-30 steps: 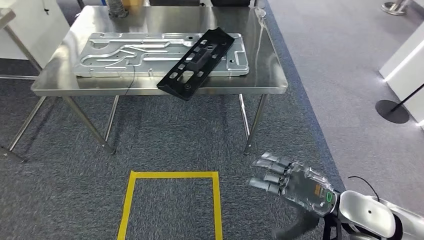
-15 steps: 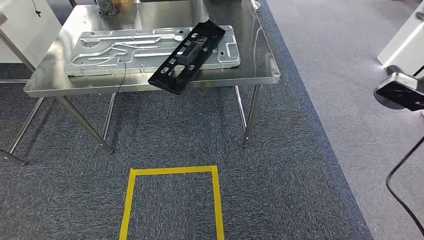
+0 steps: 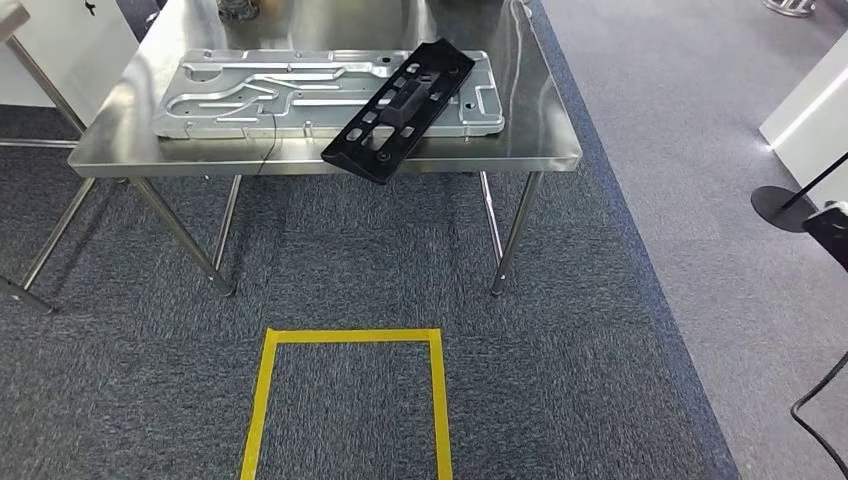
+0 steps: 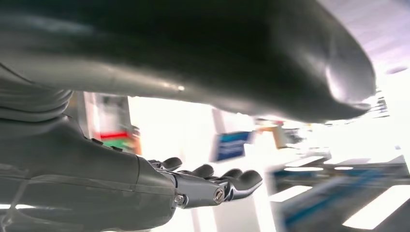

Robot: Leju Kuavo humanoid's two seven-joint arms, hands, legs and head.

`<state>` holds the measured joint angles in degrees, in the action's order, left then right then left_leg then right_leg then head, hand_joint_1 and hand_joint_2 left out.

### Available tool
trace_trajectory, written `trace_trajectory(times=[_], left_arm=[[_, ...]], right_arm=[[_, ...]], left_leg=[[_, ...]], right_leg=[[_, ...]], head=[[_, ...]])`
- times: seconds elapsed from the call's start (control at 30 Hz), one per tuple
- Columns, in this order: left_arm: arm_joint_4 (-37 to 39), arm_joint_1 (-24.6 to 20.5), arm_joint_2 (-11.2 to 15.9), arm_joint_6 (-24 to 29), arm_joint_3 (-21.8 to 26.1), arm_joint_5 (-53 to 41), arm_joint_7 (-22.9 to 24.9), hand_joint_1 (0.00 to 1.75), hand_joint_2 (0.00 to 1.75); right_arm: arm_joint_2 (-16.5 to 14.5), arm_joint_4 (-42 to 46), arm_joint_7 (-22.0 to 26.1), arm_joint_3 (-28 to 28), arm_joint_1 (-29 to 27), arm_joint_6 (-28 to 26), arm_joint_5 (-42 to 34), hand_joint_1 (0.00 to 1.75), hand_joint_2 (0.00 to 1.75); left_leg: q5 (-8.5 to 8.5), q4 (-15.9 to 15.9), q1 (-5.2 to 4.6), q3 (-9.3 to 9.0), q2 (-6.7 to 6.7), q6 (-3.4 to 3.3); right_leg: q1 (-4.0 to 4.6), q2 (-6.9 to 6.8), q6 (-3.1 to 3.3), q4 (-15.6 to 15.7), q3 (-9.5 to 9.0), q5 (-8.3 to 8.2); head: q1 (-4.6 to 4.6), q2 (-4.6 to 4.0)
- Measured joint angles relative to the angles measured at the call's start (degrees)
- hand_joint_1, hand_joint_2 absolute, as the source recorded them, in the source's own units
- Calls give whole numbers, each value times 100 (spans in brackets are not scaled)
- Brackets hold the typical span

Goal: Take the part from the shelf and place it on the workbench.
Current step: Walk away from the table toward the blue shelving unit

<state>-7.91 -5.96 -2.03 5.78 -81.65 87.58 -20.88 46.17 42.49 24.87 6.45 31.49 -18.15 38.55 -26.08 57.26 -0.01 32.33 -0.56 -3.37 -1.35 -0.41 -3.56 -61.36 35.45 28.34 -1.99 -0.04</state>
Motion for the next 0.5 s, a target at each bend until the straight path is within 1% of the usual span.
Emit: trace_trajectory(times=[0.07,0.1,0.13,0.17,0.2,0.23,0.27,0.3,0.33,0.37,0.43,0.47,0.5], left_arm=[[0,-2,2,19,-4,-1,-13,0,0],[0,1,2,22,-7,-2,-18,0,0],[0,2,2,23,-10,-4,-22,0,0],[0,1,2,24,-15,-5,-27,0,0],[0,-2,2,24,-24,-7,-32,0,0],[-1,-6,2,24,-36,-9,-36,0,0],[-1,-11,1,24,-49,-10,-38,0,0],[-2,-16,0,25,-64,-11,-39,0,0],[-2,-20,-2,30,-79,-10,-36,0,0],[-2,-24,-3,36,-93,-10,-30,0,0],[-1,-30,-4,56,-120,-10,-18,0,0],[-2,-34,-4,68,-129,-10,-14,0,0],[-2,-38,-4,80,-135,-10,-12,0,0]], right_arm=[[-39,-294,162,395,-363,-87,-302,0,0],[-88,-414,240,603,-585,-124,-460,0,0],[-162,-513,313,812,-814,-164,-606,0,0],[-260,-591,387,1024,-1050,-214,-745,0,0],[-379,-647,455,1249,-1278,-260,-868,0,0],[-512,-700,505,1478,-1486,-302,-961,0,0],[-649,-757,536,1691,-1664,-335,-1020,0,0],[-796,-844,541,1891,-1807,-355,-1045,0,0],[-936,-968,520,2060,-1912,-375,-1042,0,0],[-1077,-1123,485,2209,-1997,-391,-1028,0,0],[-1336,-1445,379,2456,-2131,-407,-1002,0,0],[-1478,-1611,293,2565,-2185,-406,-990,0,0],[-1612,-1760,190,2656,-2239,-397,-985,0,0]], left_leg=[[6,-5,-14,7,-2,-24],[4,-5,-21,8,-4,-28],[2,-2,-26,8,-7,-31],[-1,2,-29,6,-8,-29],[-8,10,-31,3,-8,-22],[-18,21,-36,3,-7,-8],[-31,36,-47,4,-3,12],[-43,46,-58,6,2,37],[-51,50,-65,6,9,63],[-55,49,-66,1,16,93],[-110,93,-58,6,27,169],[-208,214,-55,48,29,210],[-363,436,-48,135,30,245]], right_leg=[[-3,18,-33,-744,346,347],[-6,24,-46,-1029,477,432],[-10,26,-53,-1118,517,414],[-14,25,-52,-980,444,297],[-16,19,-45,-632,263,112],[-14,3,-27,-219,50,-36],[0,-4,3,130,-128,-152],[15,-8,37,349,-239,-205],[35,-3,74,424,-273,-202],[54,14,110,424,-270,-217],[36,30,180,447,-277,-236],[21,34,217,461,-280,-247],[6,35,248,474,-283,-257]], head=[[0,-1],[0,-1],[0,-1],[0,0],[0,-1],[0,-1],[-1,0],[-1,-1],[-1,0],[-1,0],[-1,-1],[-1,-1],[-1,-2]])
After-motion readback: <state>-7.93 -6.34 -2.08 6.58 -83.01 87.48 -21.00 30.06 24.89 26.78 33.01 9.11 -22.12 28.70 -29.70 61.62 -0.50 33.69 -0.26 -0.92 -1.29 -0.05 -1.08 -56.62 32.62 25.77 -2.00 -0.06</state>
